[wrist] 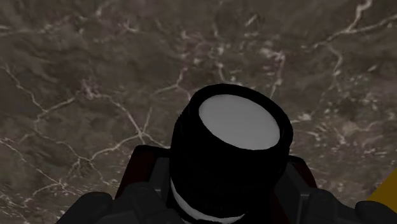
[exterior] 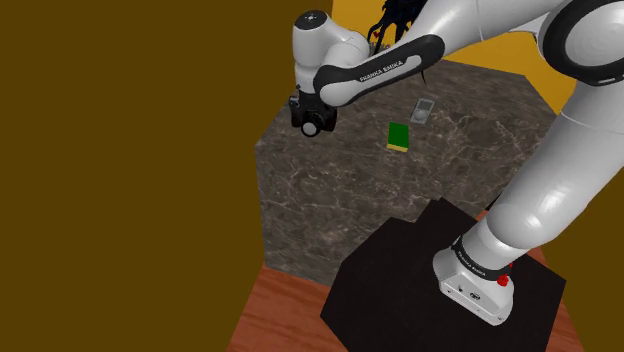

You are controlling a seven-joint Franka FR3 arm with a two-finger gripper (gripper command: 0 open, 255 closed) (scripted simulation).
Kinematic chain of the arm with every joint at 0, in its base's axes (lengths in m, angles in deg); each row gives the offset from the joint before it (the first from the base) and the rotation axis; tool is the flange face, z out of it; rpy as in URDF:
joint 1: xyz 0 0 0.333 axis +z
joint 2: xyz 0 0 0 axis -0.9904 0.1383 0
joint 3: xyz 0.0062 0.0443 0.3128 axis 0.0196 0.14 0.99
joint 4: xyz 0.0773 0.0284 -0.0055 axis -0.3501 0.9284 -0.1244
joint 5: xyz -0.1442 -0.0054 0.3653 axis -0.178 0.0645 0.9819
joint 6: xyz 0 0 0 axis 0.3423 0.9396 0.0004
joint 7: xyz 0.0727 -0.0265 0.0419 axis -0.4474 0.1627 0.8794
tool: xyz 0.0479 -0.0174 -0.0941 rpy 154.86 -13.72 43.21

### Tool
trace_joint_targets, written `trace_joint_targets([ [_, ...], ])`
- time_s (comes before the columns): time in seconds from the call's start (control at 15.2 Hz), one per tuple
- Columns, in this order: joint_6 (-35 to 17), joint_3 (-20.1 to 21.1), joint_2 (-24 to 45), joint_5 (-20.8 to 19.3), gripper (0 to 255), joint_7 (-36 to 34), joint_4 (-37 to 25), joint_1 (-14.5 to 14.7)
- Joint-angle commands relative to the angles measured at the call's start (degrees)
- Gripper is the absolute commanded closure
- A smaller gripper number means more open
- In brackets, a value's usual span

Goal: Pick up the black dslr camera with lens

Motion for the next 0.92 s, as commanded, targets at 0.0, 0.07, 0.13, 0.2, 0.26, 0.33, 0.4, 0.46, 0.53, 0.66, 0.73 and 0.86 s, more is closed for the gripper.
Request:
trace_joint_targets([
  [0.0,1.02,0.13,-0.61,0.69,255,0.82,-0.69,-0.11],
  [0.07,1.59,0.21,-0.97,1.07,255,1.22,-1.03,-0.15],
  [0.13,2.17,0.29,-1.31,1.44,255,1.62,-1.37,-0.19],
  [0.2,2.75,0.36,-1.65,1.80,255,2.02,-1.74,-0.22],
  [0.26,3.34,0.42,-1.98,2.15,255,2.41,-2.11,-0.25],
  [0.33,3.93,0.49,-2.30,2.49,255,2.79,-2.50,-0.28],
  [0.4,4.53,0.54,-2.60,2.81,255,3.16,-2.90,-0.30],
  [0.46,5.13,0.59,-2.89,3.13,255,3.53,-3.32,-0.32],
  [0.53,5.74,0.64,-3.18,3.44,255,3.89,-3.75,-0.34],
  [0.66,6.97,0.73,-3.70,4.02,255,4.59,-4.65,-0.37],
  [0.73,7.60,0.77,-3.95,4.29,255,4.94,-5.12,-0.37],
  [0.86,7.69,0.78,-3.99,4.34,255,4.99,-5.18,-0.37],
])
